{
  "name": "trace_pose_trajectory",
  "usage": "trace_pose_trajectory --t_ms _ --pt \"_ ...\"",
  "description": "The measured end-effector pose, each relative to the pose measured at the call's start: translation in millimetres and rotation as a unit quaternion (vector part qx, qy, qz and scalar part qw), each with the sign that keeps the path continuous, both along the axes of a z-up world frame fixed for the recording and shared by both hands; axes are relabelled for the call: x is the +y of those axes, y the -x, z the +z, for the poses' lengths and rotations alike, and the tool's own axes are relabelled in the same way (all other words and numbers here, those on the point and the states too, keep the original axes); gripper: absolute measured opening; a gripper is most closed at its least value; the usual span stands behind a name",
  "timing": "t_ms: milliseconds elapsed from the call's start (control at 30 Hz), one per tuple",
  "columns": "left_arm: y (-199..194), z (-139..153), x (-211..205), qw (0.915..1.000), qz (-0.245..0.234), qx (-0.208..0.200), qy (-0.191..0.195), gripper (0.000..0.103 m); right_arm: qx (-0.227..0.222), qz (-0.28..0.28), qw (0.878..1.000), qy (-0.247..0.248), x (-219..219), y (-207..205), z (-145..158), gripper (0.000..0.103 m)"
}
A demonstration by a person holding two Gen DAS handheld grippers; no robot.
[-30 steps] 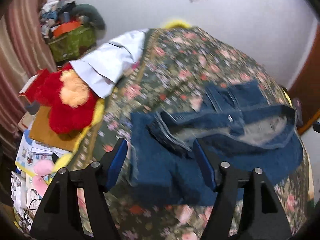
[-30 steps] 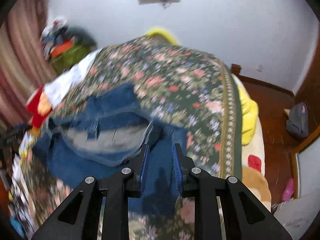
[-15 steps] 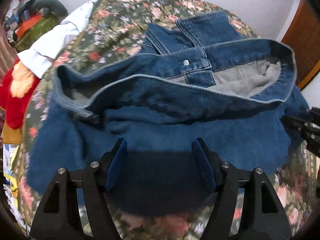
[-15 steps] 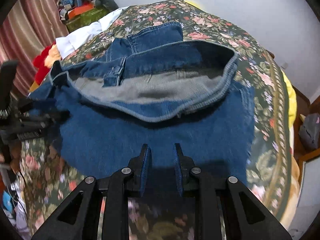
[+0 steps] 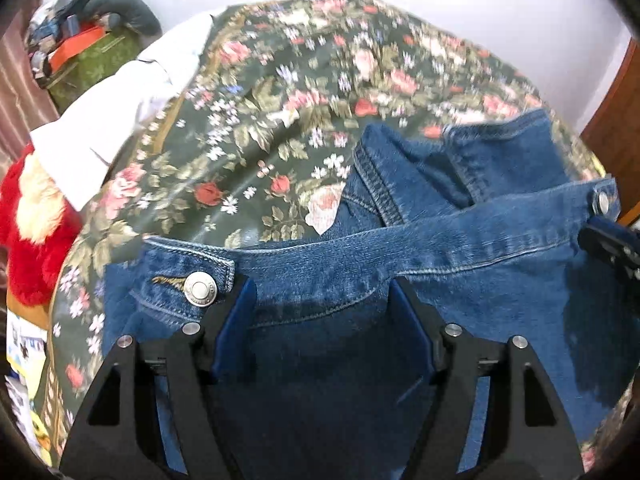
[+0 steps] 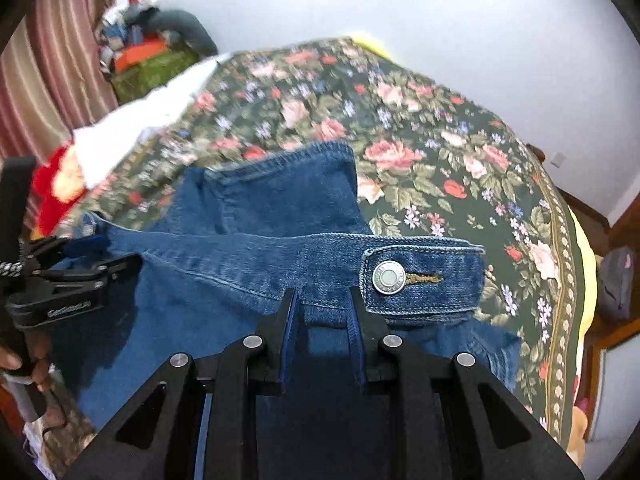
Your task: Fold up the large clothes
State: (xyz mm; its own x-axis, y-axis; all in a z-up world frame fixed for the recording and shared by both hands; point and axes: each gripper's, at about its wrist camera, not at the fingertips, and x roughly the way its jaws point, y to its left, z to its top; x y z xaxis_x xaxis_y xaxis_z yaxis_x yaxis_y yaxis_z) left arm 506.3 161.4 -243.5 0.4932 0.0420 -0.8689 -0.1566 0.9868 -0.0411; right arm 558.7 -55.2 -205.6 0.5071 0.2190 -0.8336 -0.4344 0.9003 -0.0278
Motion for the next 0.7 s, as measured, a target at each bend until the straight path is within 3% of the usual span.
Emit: trace_pose_trajectory --t_ms 133,300,533,700 --pt "1.7 -4.6 -5.3 0.9996 -0.010 -0.011 -0.026 0.072 0.003 -0.003 1.000 -0.020 -6.4 1.7 0.3 0.019" --pt "10.7 2.7 -4.6 0.9998 -0.006 -0.002 -0.018 0.072 0.043 -0.012 0.997 -0.063 -29.6 14.1 19.6 0.019" --pt "57.2 47.7 -10.1 0.9986 -0.028 -0.044 0.009 0.072 0.037 0.019 0.997 -0.064 -38.5 56.1 45.4 0.019" --pt "81.0 48.5 -21.6 0.9981 -0.042 -0.039 0.020 0.072 0.046 0.058 0.996 -0.049 -15.9 93.4 38.5 0.019"
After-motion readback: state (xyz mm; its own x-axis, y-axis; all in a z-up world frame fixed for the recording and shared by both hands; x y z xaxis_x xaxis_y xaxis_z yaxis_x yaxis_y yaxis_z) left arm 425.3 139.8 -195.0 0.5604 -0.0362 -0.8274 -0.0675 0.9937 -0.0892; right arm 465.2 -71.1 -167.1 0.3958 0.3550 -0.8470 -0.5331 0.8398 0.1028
